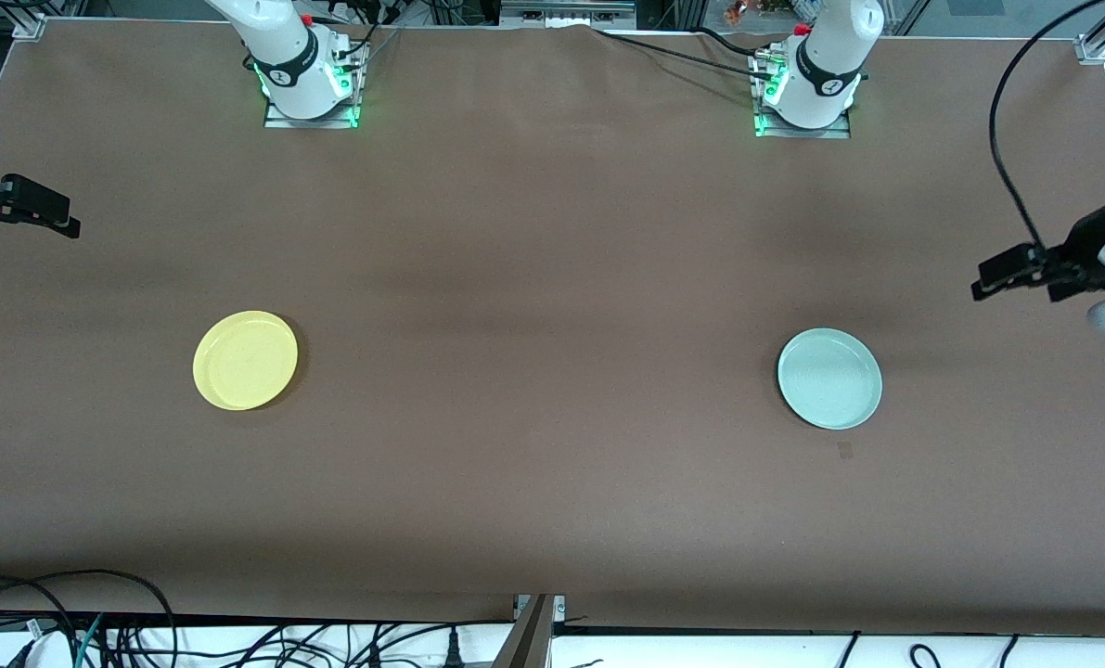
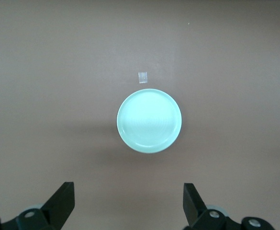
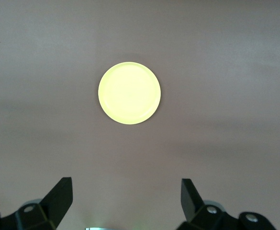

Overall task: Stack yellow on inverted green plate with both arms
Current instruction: 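Reach the left gripper down to the rim of the green plate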

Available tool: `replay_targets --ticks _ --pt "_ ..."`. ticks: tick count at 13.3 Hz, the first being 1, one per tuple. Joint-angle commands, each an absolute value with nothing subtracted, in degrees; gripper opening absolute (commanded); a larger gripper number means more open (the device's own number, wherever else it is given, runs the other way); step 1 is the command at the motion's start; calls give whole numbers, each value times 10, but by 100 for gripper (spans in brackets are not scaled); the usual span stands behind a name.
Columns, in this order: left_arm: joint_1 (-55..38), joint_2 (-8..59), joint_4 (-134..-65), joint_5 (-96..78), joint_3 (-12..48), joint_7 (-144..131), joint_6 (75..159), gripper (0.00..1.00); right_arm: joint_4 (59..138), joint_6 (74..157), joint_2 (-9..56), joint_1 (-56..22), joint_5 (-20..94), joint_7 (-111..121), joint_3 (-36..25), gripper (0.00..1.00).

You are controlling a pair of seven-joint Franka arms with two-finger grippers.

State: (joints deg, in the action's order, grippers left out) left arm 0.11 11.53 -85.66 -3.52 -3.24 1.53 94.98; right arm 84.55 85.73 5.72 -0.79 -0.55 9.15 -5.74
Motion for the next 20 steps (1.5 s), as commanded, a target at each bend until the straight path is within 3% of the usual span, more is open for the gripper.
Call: replay_targets --ticks 1,4,7,10,12,15,20 --pt "1 155 -821 -31 -35 21 945 100 833 846 61 -4 -11 96 -55 100" --pt "1 246 -819 -20 -37 23 947 100 833 846 60 -4 -14 93 -55 100" --pt "-3 276 -824 -14 -37 42 952 100 833 845 60 -5 -12 93 -54 100" --pt "-5 319 -843 -14 -38 33 1012 100 833 845 59 -7 -12 93 -50 100" --pt "-1 326 -902 -14 -41 29 1102 100 833 845 59 -6 -12 93 -51 100" --pt "29 330 -1034 -17 -40 27 1302 100 833 845 59 -6 -14 93 -51 100" --pt "31 330 -1062 -18 -38 9 1314 100 833 845 60 -6 -13 93 -52 100"
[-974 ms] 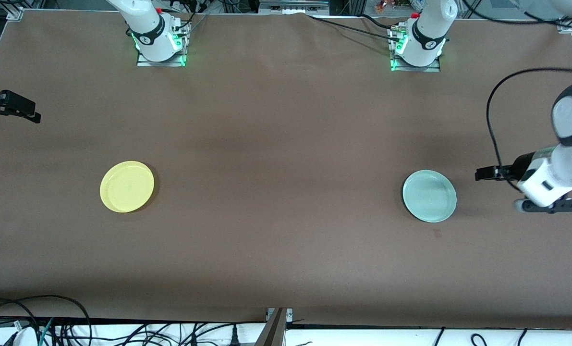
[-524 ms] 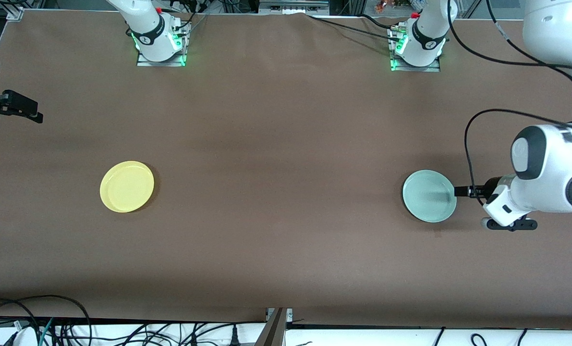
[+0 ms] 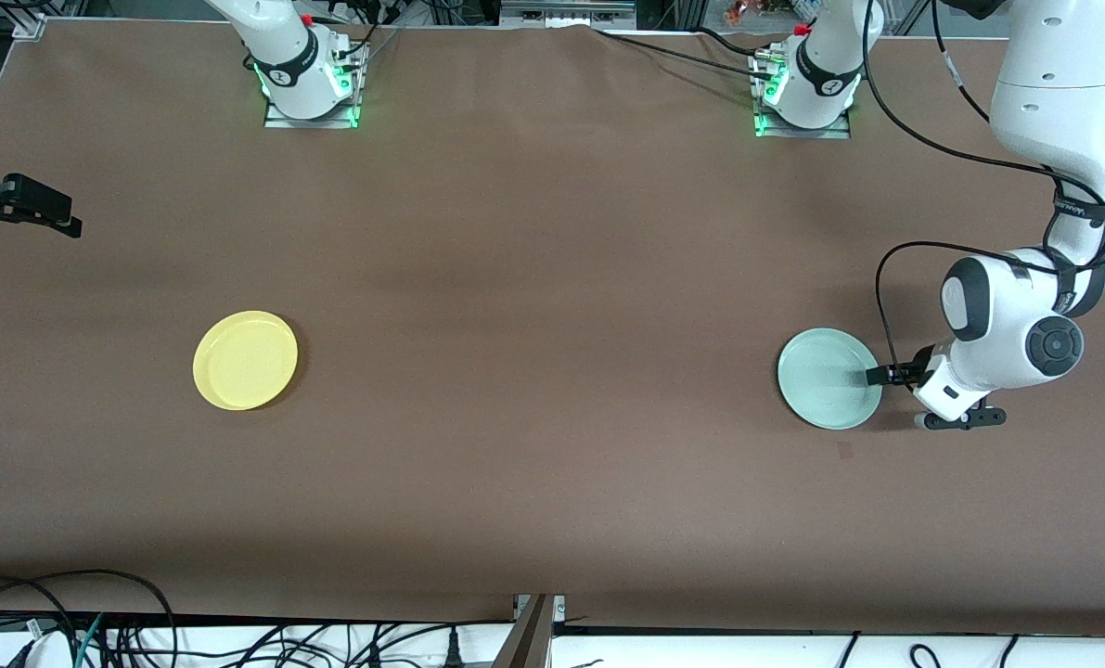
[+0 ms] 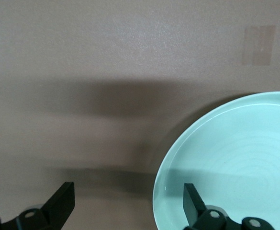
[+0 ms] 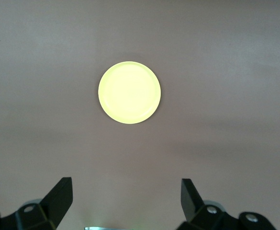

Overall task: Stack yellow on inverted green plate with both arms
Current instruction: 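Reach the left gripper down to the rim of the green plate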

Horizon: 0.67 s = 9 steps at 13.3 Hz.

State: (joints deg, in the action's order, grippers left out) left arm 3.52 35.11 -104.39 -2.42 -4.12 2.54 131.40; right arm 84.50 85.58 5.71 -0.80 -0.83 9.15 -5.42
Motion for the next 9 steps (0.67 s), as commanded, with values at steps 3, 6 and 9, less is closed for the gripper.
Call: replay_targets --ticks 3,6,9 --pt "27 331 -1076 -18 -37 3 1314 100 833 846 60 -7 -12 93 -51 100" --pt "27 330 -1091 -18 -37 3 1313 100 833 846 59 -6 -12 93 -51 100" --pt "27 328 -1101 -18 -36 10 1305 60 833 846 60 -6 -13 93 -51 100"
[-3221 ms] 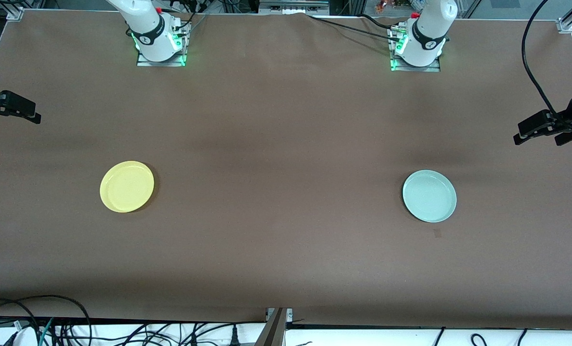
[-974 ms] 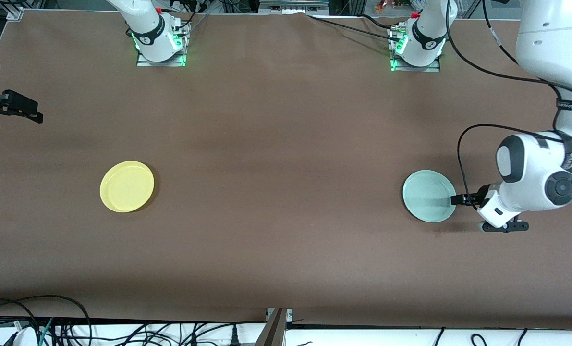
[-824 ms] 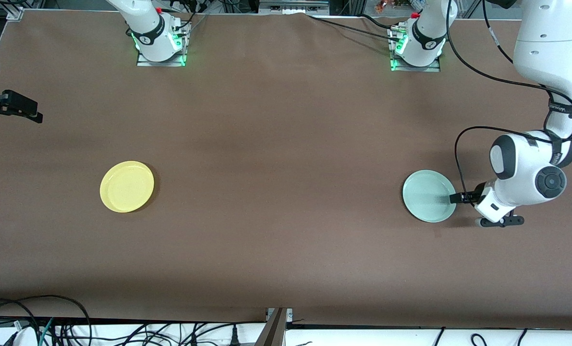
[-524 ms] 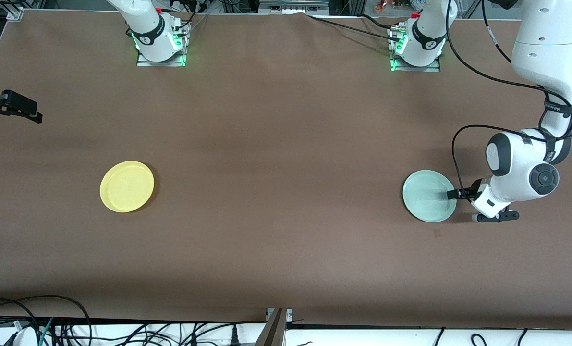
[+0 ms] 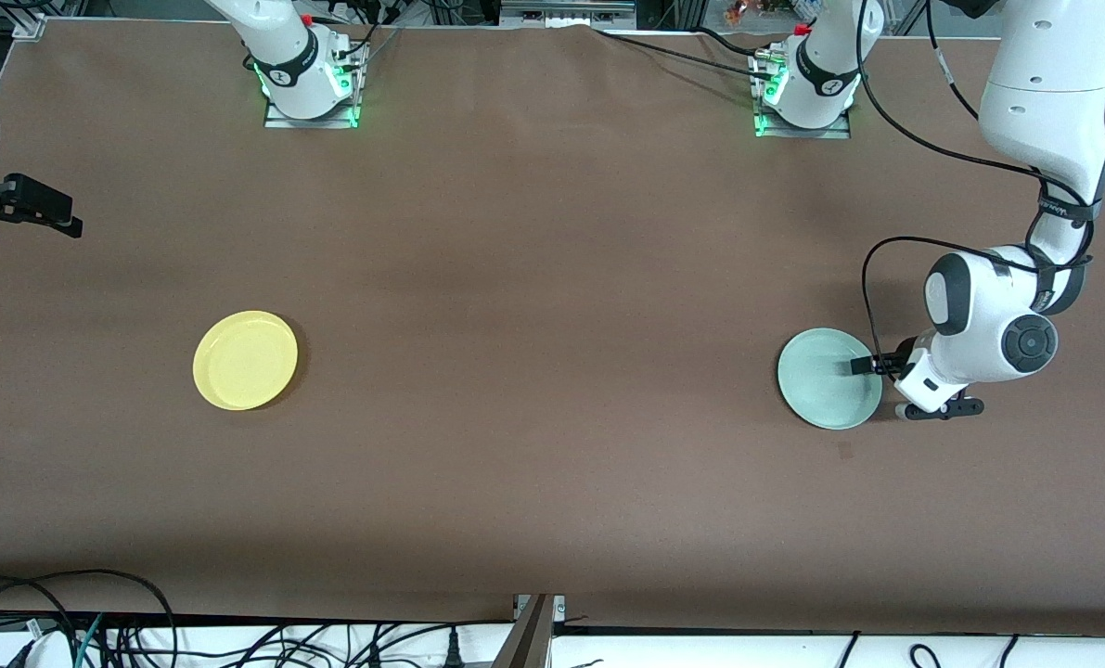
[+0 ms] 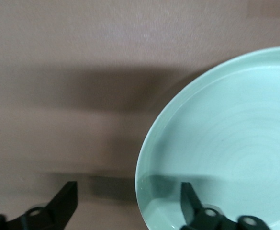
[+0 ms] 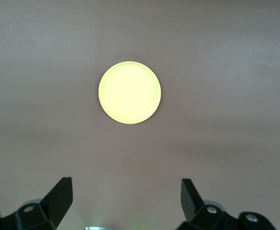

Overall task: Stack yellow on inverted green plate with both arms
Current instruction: 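Grasp the green plate rim with the left gripper and lift it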

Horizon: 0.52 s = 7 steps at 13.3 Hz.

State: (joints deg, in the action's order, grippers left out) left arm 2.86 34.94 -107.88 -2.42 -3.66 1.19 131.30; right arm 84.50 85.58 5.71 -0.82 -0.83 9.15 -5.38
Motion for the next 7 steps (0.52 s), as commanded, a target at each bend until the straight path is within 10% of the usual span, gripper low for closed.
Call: replay_targets --ticks 1,3,7 --pt "26 327 -1099 -17 -35 11 1290 39 833 846 60 -7 -13 93 -51 100" --pt "17 322 -1094 -15 -35 11 1263 4 833 846 60 -7 -13 93 -51 100" --pt "10 316 -1061 -13 -35 11 1222 0 833 846 60 -7 -12 93 -51 100"
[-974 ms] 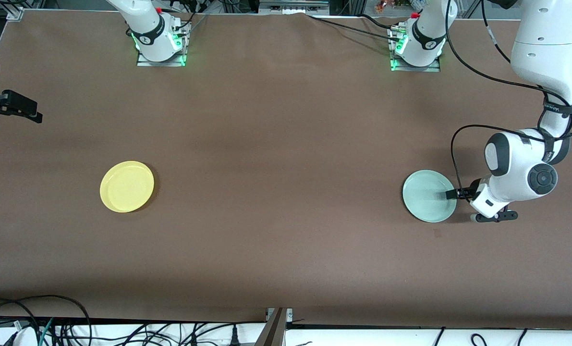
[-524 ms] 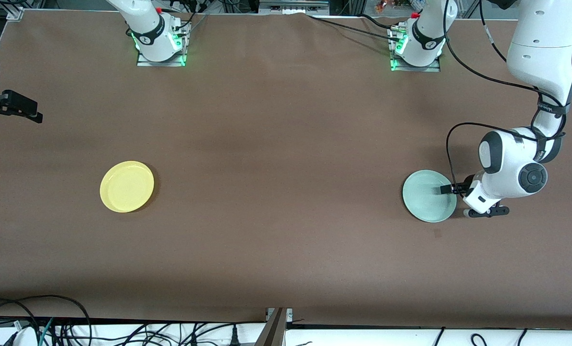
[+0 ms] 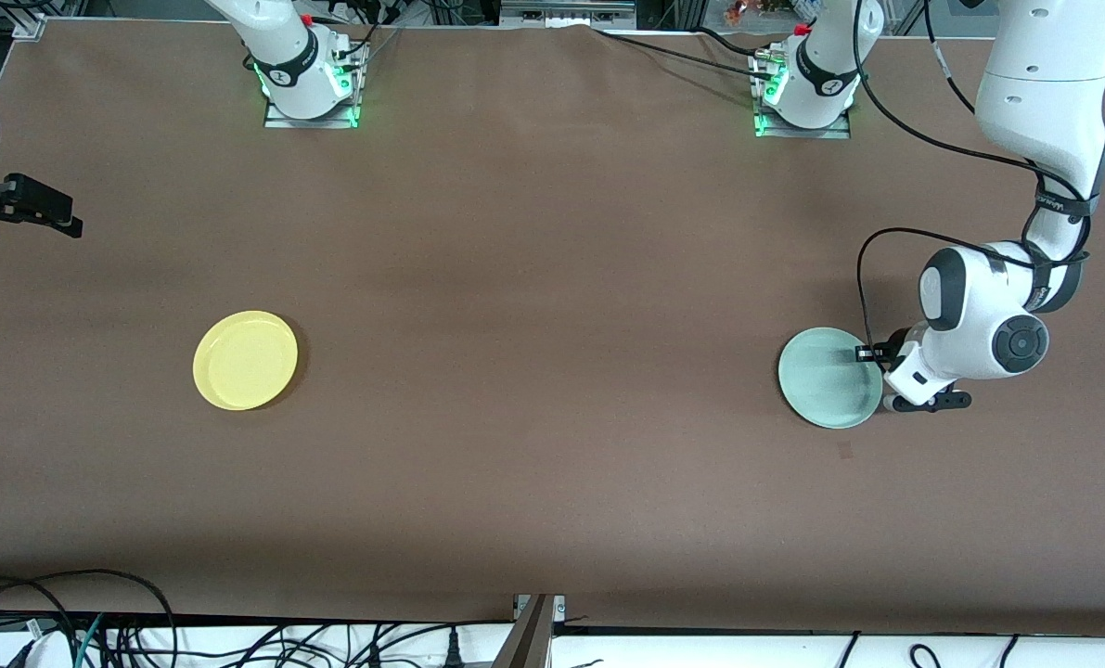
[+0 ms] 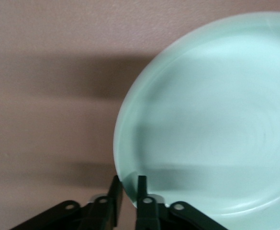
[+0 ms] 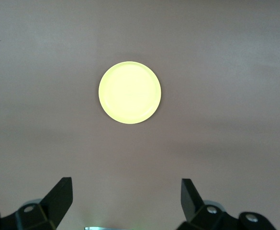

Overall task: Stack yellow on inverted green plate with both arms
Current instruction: 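Grasp the green plate rim with the left gripper and lift it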

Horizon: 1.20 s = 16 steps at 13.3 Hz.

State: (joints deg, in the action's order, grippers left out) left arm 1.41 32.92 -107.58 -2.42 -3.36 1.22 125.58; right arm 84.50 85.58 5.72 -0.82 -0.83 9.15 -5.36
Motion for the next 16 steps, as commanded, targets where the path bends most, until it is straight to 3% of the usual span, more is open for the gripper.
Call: replay_targets --ticks 1,11,16 --pt "7 316 -1052 -13 -35 11 1211 0 833 846 60 -7 -12 93 -51 100" --pt "-113 317 -840 65 -36 -67 1010 0 833 846 62 -3 -12 96 -54 100" --pt "-209 322 -788 141 -39 -159 952 0 834 845 64 -1 -13 90 -54 100"
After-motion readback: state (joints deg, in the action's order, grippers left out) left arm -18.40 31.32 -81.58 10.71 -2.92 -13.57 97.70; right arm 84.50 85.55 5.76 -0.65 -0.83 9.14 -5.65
